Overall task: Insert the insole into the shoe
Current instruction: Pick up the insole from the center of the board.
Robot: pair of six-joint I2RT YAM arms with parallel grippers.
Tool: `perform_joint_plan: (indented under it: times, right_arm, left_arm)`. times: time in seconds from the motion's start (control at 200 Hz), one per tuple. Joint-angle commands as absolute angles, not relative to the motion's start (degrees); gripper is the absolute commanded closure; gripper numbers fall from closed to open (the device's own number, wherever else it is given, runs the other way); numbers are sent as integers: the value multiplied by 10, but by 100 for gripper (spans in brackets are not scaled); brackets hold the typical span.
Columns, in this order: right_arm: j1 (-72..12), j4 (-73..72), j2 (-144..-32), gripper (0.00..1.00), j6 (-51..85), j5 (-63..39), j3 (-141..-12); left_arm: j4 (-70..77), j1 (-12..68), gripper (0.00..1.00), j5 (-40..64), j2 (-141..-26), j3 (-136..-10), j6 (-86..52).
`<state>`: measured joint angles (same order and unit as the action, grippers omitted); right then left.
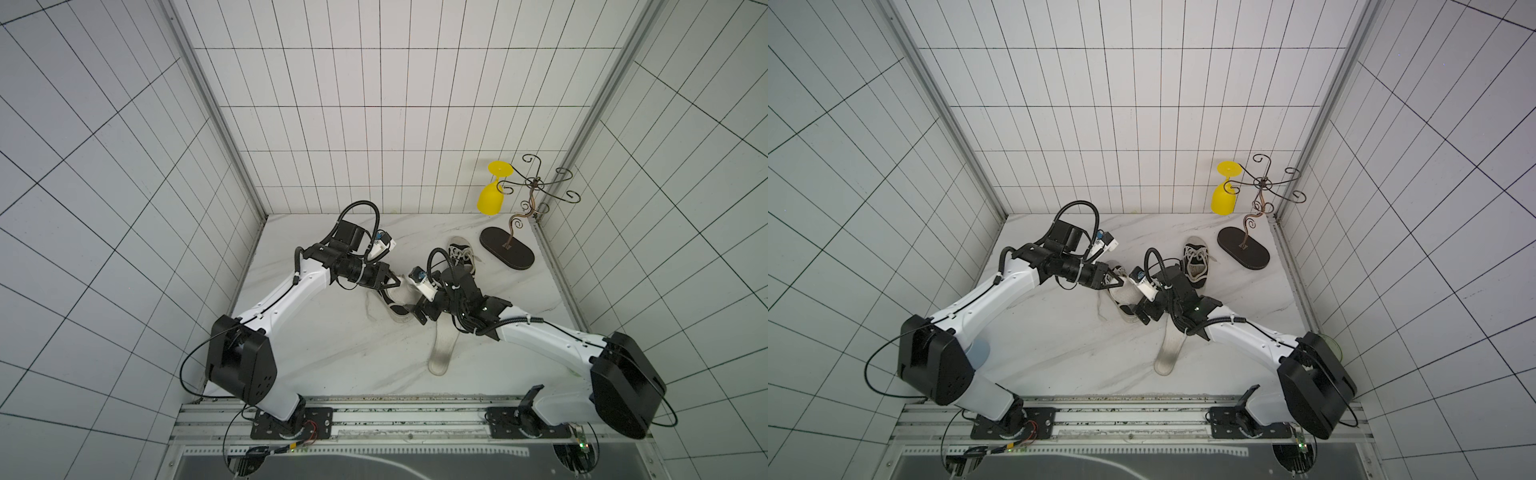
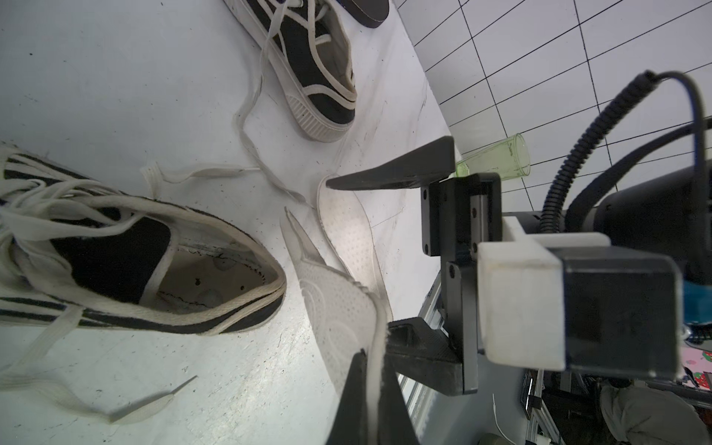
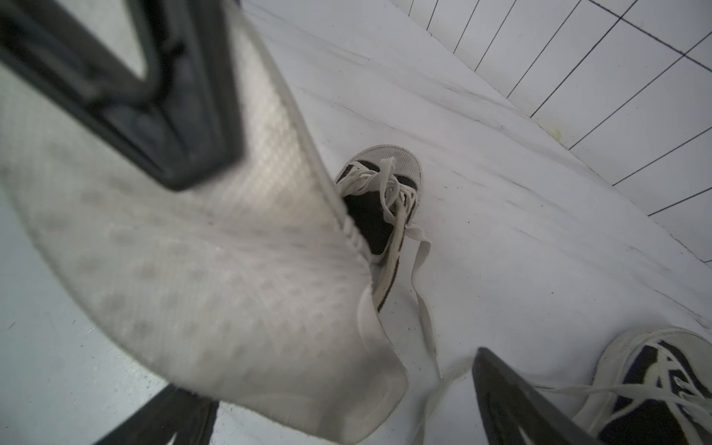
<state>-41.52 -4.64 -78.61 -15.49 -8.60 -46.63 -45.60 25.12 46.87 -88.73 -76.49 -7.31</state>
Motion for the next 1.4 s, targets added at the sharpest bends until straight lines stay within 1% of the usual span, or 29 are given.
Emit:
perform_joint_plan:
  times: [0.0, 0.175, 0.25, 0.33, 0.43, 0.705, 0.9, 1.139, 1.224, 1.394]
  right_arm:
    - [-405, -111, -786, 1, -153, -100, -481]
    - [-414, -246, -756, 1, -143, -19, -420]
    - [-417, -266, -753, 1, -149, -19, -414]
    - [-419, -283, -754, 1, -156, -43, -411]
    - [-427, -282, -749, 1, -152, -79, -409]
    - [-440, -276, -723, 1, -141, -54, -370]
    - [-440, -280, -707, 1, -126, -33, -366]
    - [-440, -230, -713, 1, -138, -92, -379]
    - [-440, -216, -715, 3, -134, -114, -380]
    - [-440, -211, -709, 16, -128, -124, -375]
  left_arm:
    - [-458, 253, 100, 497, -870, -763, -77]
    - [-460, 253, 100, 493, -872, -772, -107]
    - [-459, 253, 100, 496, -872, -772, -118]
    - [-455, 254, 100, 493, -872, -775, -125]
    - [-461, 248, 100, 470, -881, -794, -135]
    - [-470, 246, 100, 473, -883, -834, -141]
    - [-523, 269, 100, 471, -880, -841, -68]
    - [-507, 270, 100, 465, -867, -835, -41]
    - [-501, 268, 100, 468, -869, -838, -40]
    - [-492, 264, 100, 473, -863, -832, -37]
